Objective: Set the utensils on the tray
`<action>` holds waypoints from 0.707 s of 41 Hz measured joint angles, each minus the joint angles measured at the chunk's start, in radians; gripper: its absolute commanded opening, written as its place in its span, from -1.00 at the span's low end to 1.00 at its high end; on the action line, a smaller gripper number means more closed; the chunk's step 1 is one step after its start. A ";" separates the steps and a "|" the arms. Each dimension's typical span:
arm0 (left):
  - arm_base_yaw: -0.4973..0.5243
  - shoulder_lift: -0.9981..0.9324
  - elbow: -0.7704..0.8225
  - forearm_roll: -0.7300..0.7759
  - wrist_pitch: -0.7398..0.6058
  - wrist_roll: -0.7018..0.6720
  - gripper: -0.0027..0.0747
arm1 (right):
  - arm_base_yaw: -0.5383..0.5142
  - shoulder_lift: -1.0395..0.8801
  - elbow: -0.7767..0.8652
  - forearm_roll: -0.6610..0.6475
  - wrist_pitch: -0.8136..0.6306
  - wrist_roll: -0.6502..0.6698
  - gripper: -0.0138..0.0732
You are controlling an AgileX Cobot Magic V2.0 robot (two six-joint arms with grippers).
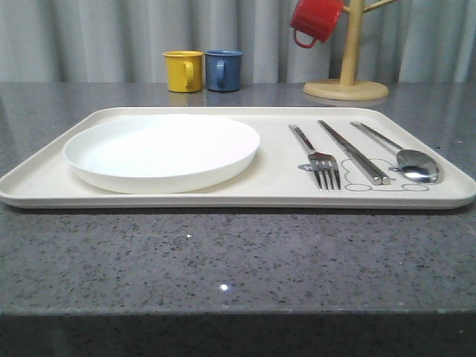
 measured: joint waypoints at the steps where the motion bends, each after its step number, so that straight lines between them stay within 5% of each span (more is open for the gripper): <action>1: 0.006 -0.018 0.007 -0.002 -0.001 0.000 -0.98 | 0.000 0.000 0.000 0.000 0.000 0.000 -0.84; 29: 0.038 -0.075 0.032 -0.007 -0.031 0.001 -0.98 | 0.000 0.000 0.001 0.000 0.000 0.000 -0.84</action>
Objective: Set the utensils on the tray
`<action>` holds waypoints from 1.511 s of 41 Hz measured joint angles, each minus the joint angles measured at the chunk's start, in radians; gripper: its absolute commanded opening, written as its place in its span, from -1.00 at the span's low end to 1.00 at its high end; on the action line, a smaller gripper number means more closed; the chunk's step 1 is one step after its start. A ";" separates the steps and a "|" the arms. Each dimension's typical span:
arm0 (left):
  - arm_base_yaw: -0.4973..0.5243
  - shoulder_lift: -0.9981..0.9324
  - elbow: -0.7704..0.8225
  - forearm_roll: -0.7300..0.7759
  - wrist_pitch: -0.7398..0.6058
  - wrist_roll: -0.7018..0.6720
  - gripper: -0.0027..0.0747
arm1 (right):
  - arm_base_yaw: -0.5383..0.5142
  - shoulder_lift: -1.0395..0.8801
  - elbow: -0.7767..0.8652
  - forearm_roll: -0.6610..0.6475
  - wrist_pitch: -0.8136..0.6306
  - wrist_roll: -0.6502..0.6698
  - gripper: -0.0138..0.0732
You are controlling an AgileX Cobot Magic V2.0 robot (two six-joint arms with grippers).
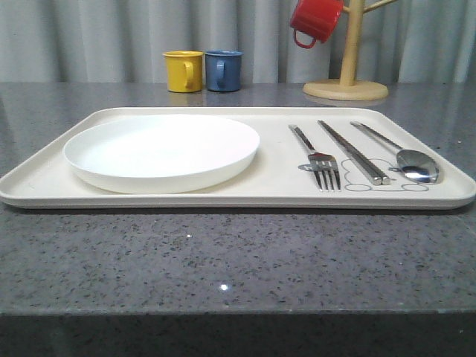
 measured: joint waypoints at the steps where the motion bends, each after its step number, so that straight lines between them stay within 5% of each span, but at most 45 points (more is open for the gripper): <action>1: 0.000 0.000 0.000 0.000 0.000 0.000 -0.98 | 0.000 0.000 0.000 0.000 0.000 0.000 -0.84; 62: 0.000 0.000 0.000 -0.017 -0.002 -0.003 -0.98 | 0.000 0.000 0.000 0.000 0.000 0.000 -0.84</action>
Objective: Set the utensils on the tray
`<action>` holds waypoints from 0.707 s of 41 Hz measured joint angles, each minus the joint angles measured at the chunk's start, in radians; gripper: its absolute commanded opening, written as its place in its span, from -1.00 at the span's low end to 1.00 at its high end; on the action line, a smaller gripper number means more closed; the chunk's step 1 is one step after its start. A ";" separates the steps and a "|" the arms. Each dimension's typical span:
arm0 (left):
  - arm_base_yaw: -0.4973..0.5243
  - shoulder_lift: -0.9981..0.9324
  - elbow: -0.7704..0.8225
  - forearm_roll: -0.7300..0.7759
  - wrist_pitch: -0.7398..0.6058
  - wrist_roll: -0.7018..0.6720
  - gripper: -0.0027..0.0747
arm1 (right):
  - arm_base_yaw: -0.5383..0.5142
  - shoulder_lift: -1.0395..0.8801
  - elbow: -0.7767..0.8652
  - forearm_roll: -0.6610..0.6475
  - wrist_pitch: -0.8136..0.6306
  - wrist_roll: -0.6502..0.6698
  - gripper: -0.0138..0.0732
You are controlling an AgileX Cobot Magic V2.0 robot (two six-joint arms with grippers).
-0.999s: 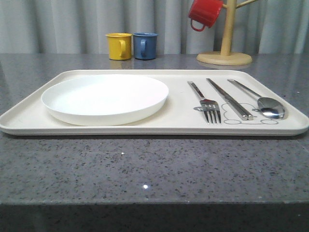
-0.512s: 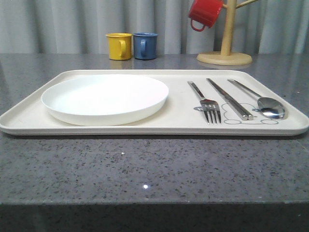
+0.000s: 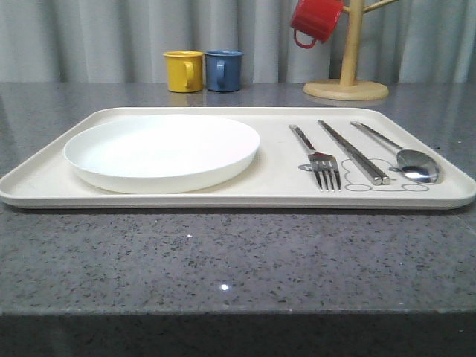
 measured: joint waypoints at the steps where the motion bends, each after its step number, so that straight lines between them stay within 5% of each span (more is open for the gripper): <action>1: 0.000 0.000 0.000 0.000 0.000 0.000 -0.98 | 0.000 0.000 0.000 0.000 0.000 0.000 -0.84; 8: 0.000 0.000 0.000 0.000 0.000 0.000 -0.98 | -0.017 -0.036 0.053 -0.067 -0.117 0.000 -0.84; 29: 0.000 0.000 0.000 -0.002 0.000 0.000 -0.98 | -0.284 -0.392 0.708 -0.070 -0.947 0.000 -0.84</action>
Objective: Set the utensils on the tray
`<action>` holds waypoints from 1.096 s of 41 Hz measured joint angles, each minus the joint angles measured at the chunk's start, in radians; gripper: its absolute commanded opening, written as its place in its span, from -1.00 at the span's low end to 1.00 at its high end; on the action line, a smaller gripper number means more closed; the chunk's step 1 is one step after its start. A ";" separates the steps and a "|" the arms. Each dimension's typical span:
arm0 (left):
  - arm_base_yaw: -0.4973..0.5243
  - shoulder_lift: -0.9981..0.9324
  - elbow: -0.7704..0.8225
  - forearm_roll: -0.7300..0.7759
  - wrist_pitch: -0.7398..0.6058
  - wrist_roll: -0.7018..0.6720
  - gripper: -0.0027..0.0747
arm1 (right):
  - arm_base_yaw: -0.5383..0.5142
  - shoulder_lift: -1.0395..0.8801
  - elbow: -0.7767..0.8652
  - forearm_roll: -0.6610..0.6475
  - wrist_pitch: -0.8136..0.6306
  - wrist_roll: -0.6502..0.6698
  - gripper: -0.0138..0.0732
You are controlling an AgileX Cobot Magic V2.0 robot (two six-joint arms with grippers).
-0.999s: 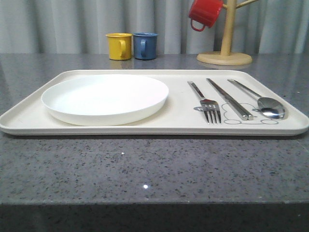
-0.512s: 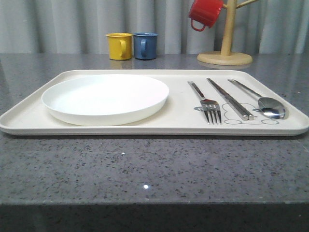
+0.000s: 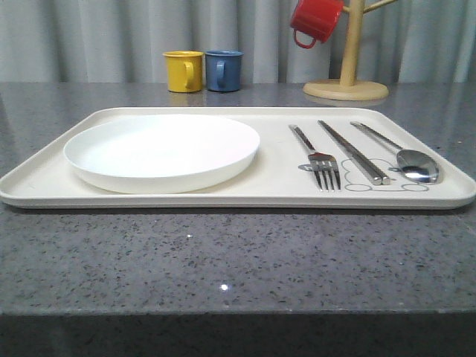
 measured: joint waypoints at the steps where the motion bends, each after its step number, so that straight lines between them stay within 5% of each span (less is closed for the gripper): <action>1: 0.000 0.000 0.000 0.000 0.000 0.000 -0.98 | 0.000 -0.002 0.021 0.001 -0.028 0.000 -0.84; 9: 0.000 0.000 0.000 0.000 0.000 0.000 -0.98 | -0.012 -0.007 0.062 0.008 -0.145 0.000 -0.84; 45: 0.000 0.000 0.000 0.000 0.000 0.002 -0.98 | -0.020 -0.007 0.062 0.046 -0.150 -0.002 -0.84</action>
